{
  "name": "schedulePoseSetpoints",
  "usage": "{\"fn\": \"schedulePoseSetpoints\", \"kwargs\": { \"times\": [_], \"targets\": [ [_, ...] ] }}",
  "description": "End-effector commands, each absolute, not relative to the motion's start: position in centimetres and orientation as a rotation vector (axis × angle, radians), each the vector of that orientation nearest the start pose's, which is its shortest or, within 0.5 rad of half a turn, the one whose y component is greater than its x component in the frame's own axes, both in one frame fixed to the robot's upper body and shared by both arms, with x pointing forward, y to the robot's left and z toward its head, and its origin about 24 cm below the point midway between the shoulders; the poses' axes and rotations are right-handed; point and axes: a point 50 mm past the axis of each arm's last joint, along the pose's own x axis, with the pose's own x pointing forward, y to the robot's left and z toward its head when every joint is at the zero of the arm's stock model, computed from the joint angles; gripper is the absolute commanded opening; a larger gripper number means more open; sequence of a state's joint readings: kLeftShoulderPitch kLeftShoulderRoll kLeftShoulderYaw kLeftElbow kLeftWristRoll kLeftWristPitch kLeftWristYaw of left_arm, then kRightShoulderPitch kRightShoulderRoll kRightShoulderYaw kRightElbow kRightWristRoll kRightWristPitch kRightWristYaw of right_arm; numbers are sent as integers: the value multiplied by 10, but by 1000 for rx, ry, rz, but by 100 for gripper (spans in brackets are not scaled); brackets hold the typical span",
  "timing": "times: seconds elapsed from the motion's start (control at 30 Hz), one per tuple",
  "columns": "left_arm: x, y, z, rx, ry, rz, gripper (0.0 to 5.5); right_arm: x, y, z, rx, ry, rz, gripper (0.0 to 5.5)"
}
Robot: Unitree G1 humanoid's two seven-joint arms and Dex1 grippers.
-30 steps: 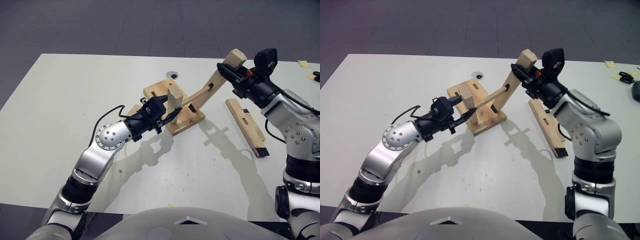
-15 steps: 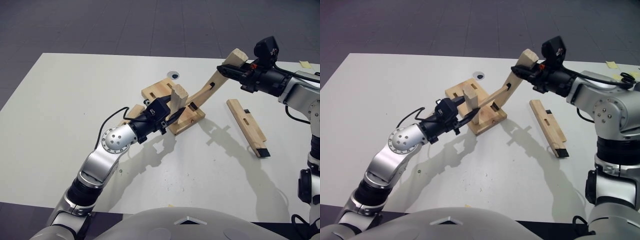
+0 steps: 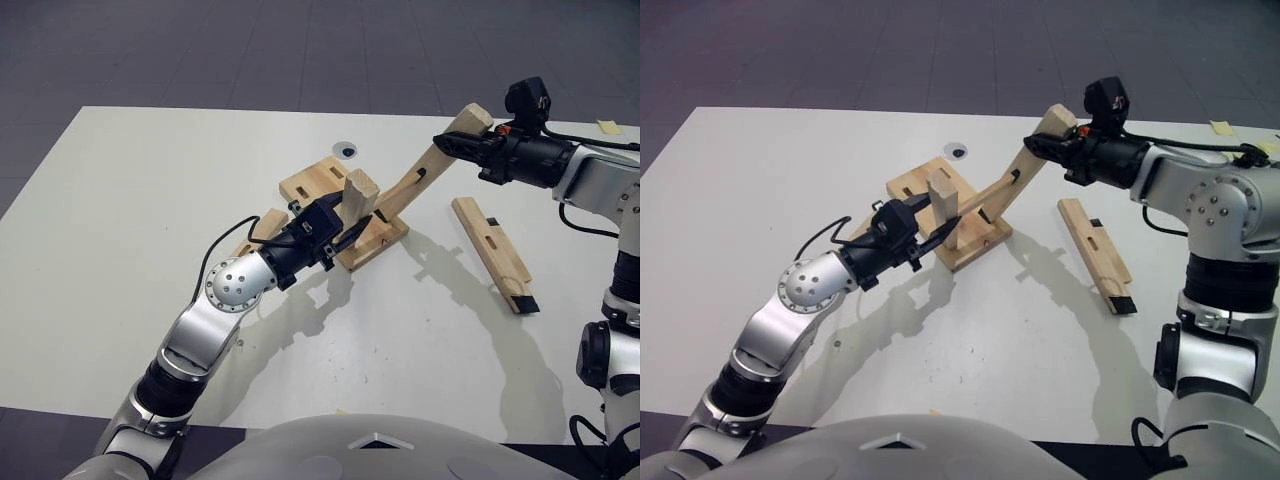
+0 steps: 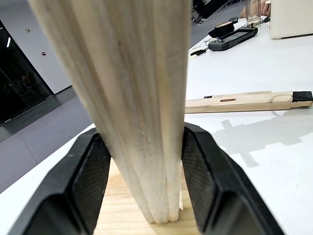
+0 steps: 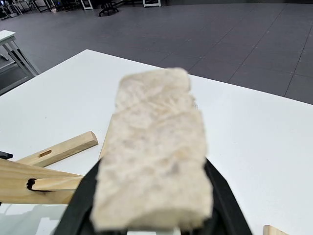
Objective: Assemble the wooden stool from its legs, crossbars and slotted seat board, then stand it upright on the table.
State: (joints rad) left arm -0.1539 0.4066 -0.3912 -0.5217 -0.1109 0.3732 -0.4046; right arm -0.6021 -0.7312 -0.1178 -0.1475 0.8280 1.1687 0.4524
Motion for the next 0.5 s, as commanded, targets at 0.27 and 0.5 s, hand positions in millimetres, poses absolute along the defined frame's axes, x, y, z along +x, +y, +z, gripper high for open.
{"fn": "schedulePoseSetpoints", "kwargs": {
  "times": [0.27, 0.5],
  "targets": [
    [234, 93, 110, 421, 8, -861, 209, 289, -162, 129, 7, 708, 742, 103],
    [248, 100, 120, 373, -24, -773, 343, 311, -170, 149, 84, 492, 646, 103]
  ]
}}
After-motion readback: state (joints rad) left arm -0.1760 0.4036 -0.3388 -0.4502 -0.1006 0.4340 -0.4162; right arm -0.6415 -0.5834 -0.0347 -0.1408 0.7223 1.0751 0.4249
